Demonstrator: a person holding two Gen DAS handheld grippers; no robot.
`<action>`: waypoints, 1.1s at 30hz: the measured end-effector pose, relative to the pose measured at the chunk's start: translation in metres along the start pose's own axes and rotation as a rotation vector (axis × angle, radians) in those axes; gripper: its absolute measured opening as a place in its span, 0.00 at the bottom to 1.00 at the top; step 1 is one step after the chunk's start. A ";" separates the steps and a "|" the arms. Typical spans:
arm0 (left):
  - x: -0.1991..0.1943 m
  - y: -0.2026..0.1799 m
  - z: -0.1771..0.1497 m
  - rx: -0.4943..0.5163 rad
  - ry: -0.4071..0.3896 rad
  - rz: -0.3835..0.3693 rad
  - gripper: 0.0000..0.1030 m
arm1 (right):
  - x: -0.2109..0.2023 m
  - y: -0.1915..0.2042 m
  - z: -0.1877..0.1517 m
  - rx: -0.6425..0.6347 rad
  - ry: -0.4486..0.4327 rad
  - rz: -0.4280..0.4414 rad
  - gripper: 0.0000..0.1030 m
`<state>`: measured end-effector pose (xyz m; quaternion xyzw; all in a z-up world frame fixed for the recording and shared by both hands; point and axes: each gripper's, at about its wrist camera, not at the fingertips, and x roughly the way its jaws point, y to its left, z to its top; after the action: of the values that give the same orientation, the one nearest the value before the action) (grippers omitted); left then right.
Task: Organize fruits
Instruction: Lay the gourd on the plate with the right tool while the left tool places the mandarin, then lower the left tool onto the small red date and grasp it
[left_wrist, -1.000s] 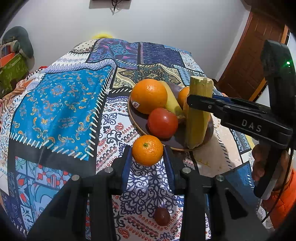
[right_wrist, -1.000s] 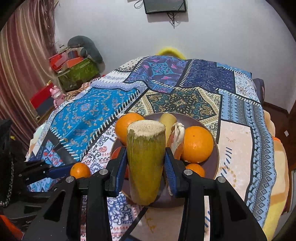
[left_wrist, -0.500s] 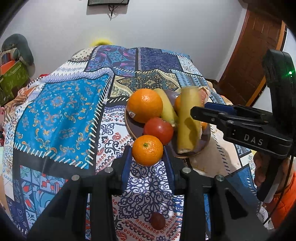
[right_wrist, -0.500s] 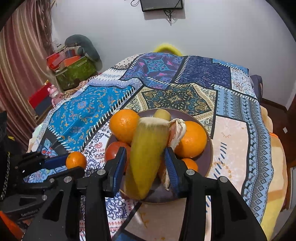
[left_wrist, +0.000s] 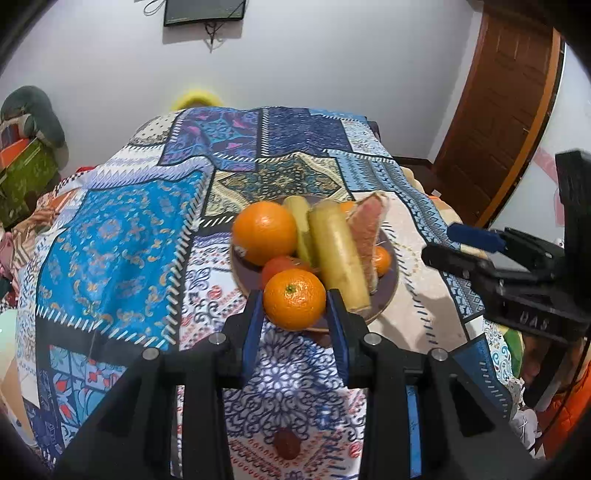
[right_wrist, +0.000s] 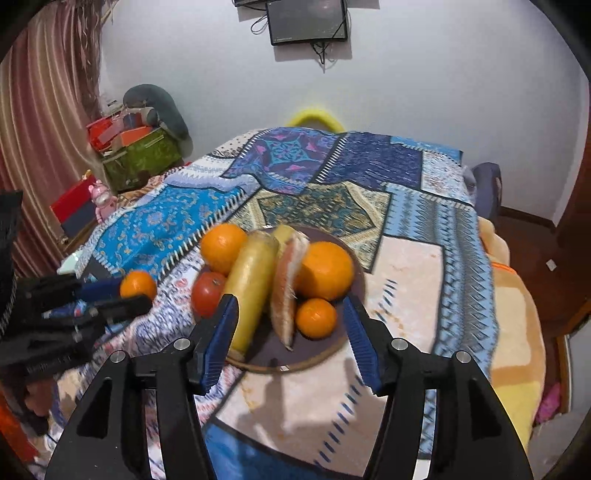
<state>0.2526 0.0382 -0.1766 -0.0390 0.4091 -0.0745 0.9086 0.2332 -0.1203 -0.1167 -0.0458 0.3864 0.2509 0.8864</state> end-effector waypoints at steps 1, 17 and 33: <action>0.002 -0.003 0.001 0.003 0.001 -0.002 0.33 | -0.001 -0.003 -0.002 0.001 0.003 -0.002 0.54; 0.058 -0.007 0.030 -0.003 0.014 0.080 0.33 | 0.000 -0.020 -0.027 0.005 0.016 0.019 0.54; 0.035 0.003 0.019 -0.024 -0.006 0.091 0.59 | 0.000 -0.004 -0.033 -0.023 0.033 0.020 0.54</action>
<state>0.2901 0.0352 -0.1902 -0.0315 0.4088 -0.0281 0.9117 0.2135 -0.1331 -0.1405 -0.0561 0.3987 0.2634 0.8766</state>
